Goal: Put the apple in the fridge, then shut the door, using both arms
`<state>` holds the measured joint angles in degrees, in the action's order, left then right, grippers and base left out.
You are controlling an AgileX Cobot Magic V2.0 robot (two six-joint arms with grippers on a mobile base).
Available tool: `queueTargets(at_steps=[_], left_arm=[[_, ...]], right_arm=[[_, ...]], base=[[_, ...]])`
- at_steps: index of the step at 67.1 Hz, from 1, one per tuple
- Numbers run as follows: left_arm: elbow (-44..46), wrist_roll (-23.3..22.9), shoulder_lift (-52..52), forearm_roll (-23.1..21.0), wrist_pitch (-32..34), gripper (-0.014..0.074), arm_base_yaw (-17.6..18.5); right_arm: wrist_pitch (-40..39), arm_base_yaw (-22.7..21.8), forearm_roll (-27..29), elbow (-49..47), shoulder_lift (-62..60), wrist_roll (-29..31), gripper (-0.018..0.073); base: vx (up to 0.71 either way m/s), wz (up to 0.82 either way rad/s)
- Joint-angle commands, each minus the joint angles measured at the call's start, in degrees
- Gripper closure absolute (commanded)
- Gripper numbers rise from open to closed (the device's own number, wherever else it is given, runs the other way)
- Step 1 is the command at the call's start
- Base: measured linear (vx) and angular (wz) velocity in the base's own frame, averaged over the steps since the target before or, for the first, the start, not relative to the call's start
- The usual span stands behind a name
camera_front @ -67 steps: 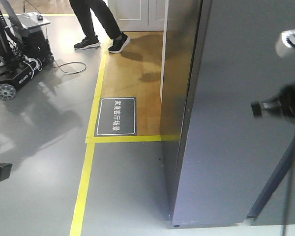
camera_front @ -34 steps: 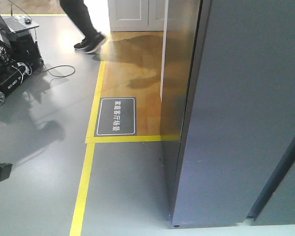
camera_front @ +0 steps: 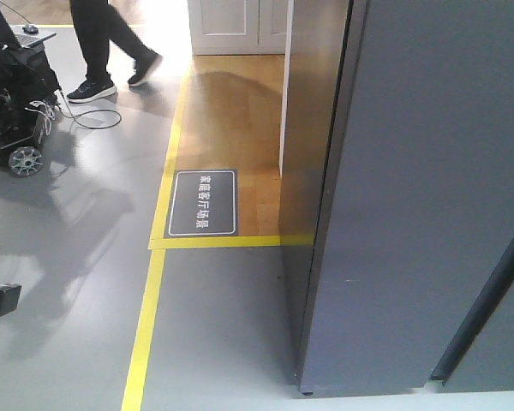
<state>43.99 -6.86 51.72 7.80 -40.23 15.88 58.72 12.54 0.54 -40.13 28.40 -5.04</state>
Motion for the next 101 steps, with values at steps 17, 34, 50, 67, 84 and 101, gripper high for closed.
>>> queueTargets(at_steps=[17,34,50,67,84,101], left_arm=[[1.2,-0.4,-1.0,0.4,3.3,0.0603,0.0],[-4.4,-0.4,-11.6,1.7,8.5,0.0603,-0.6],[-26.5,-0.5,-29.3,1.2,36.7,0.0603,-9.5],[-41.0,-0.4,-44.8,-5.9,44.9,0.0603,-17.4],[-44.5,-0.4,-53.4,-7.2,40.6,0.0603,-20.8],[-44.5,-0.3,-53.3,-7.2,38.3,0.0603,-20.9]], right_arm=[[-3.4,0.2,-0.2,-1.4,0.3,0.5,0.0562],[-3.4,0.2,0.0,-1.4,0.3,0.5,0.0562],[-3.4,0.2,0.0,-1.4,0.3,0.5,0.0562],[-3.5,0.2,0.0,-1.4,0.3,0.5,0.0562],[-3.5,0.2,0.0,-1.4,0.3,0.5,0.0562],[-3.4,0.2,0.0,-1.4,0.3,0.5,0.0562]], base=[[0.0,0.0],[0.0,0.0],[0.0,0.0],[0.0,0.0],[0.0,0.0],[0.0,0.0]])
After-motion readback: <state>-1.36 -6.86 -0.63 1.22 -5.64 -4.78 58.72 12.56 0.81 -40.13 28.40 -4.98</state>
